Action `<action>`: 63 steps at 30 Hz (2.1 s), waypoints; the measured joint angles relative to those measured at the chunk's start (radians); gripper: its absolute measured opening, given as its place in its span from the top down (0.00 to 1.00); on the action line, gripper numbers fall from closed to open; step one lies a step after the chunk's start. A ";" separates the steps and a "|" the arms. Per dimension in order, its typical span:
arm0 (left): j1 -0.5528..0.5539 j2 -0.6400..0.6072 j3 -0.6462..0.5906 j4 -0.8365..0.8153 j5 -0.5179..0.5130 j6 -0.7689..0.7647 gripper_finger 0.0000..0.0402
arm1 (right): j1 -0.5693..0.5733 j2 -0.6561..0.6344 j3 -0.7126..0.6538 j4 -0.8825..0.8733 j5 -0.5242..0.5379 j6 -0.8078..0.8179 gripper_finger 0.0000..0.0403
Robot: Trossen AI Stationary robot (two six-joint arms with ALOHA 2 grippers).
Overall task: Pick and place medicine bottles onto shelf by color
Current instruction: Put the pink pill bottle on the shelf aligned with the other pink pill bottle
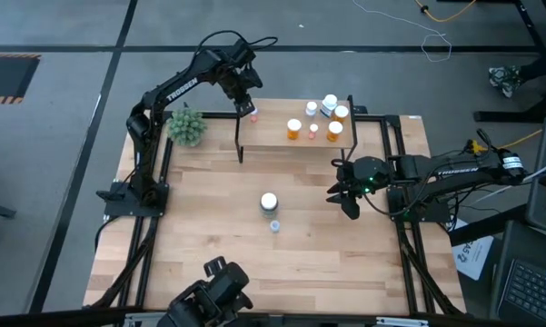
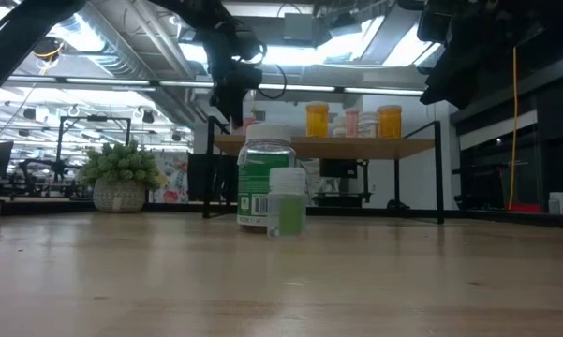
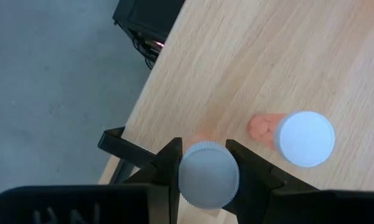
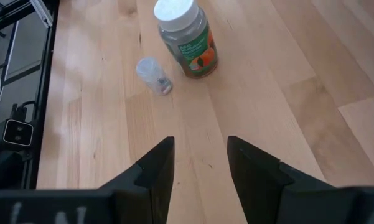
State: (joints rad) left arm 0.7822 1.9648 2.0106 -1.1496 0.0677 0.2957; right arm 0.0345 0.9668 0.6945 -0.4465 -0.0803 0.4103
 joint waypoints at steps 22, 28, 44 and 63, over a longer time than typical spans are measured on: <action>-0.001 0.000 0.000 -0.030 0.003 0.051 0.77 | 0.000 0.000 0.000 0.000 0.000 0.000 0.62; -0.008 0.013 0.001 0.001 0.001 0.028 0.77 | 0.000 0.000 0.000 0.000 0.000 0.000 0.62; -0.018 0.040 0.003 0.040 -0.007 0.021 0.73 | 0.001 0.000 0.000 -0.004 0.000 -0.001 0.62; -0.018 0.039 0.000 0.070 -0.008 0.002 0.60 | 0.001 0.000 0.000 -0.028 -0.001 -0.002 0.62</action>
State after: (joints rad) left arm 0.7639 2.0043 2.0109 -1.0795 0.0602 0.2978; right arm 0.0357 0.9665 0.6949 -0.4747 -0.0811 0.4084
